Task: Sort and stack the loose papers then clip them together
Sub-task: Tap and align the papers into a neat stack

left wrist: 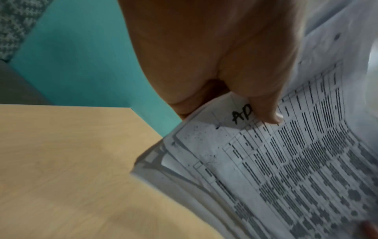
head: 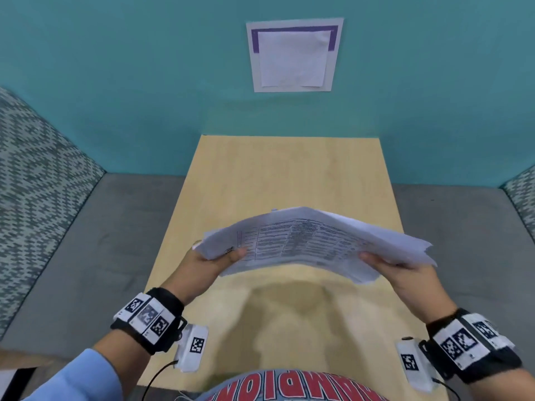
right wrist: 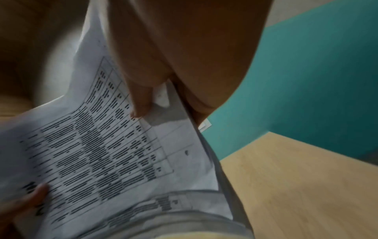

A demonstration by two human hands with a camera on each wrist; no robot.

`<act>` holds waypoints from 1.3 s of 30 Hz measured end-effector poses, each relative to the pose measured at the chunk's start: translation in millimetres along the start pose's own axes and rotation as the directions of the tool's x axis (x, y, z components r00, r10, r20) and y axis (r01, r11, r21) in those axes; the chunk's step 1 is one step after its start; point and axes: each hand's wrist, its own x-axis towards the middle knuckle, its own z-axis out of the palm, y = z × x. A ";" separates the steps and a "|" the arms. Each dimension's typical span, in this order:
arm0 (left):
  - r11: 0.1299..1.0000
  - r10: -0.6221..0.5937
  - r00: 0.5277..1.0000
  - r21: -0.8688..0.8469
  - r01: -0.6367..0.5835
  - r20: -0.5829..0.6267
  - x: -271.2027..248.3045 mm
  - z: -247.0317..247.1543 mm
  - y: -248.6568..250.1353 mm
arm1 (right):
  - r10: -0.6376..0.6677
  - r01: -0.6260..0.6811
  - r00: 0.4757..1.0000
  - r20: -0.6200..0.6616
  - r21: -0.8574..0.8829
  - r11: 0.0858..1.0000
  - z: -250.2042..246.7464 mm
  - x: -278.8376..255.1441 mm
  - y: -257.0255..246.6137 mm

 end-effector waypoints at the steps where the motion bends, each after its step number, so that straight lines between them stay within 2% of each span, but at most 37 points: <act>1: 1.000 -0.019 1.000 0.021 0.020 -0.019 3.0 1.5 -6.7 | -0.005 0.003 1.000 -0.027 -0.068 0.998 -0.9 -0.4 2.1; 3: 0.999 -0.029 0.999 0.040 0.031 -0.039 7.1 5.4 -13.7 | 0.004 -0.013 0.999 -0.048 -0.198 0.980 0.8 -2.6 5.0; 5: 0.999 -0.022 0.999 0.030 0.023 -0.029 14.7 12.6 -21.3 | 0.002 -0.020 0.995 -0.096 -0.197 0.980 3.9 -4.4 7.2; 7: 0.994 -0.083 0.997 0.066 0.083 -0.007 23.7 16.8 -33.3 | 0.014 -0.040 0.989 -0.145 -0.177 0.983 5.3 -0.2 22.8; 11: 0.941 -0.192 0.977 0.300 0.159 0.087 41.8 15.8 -72.3 | 0.081 -0.076 0.997 0.006 -0.275 0.959 6.7 8.3 72.6; 13: 0.933 -0.200 0.974 0.326 0.155 0.108 45.3 13.0 -91.1 | 0.103 -0.092 0.994 0.019 -0.315 0.945 7.8 12.9 91.5; 19: 0.949 -0.098 0.995 0.304 0.086 0.022 55.5 7.1 -77.4 | 0.148 -0.156 0.988 -0.050 -0.270 0.950 12.8 31.1 82.2; 24: 0.984 -0.001 1.000 0.176 -0.005 0.031 53.5 4.0 -59.8 | 0.073 -0.085 0.995 -0.072 -0.169 0.982 1.8 26.6 61.8; 27: 0.986 -0.026 0.999 0.165 0.021 0.032 52.6 4.7 -69.3 | 0.096 -0.109 0.992 -0.079 -0.186 0.977 0.3 18.7 68.3; 31: 0.952 -0.126 0.981 0.296 0.078 0.147 48.1 6.0 -87.2 | 0.156 -0.147 0.987 0.028 -0.215 0.966 3.1 10.0 91.1; 36: 0.959 -0.101 0.991 0.273 0.074 0.087 50.1 6.8 -88.4 | 0.177 -0.155 0.982 0.063 -0.263 0.952 5.5 17.1 85.9; 39: 0.963 -0.045 0.998 0.268 0.033 0.042 48.8 4.2 -80.9 | 0.136 -0.124 0.990 0.036 -0.240 0.963 4.0 16.5 78.2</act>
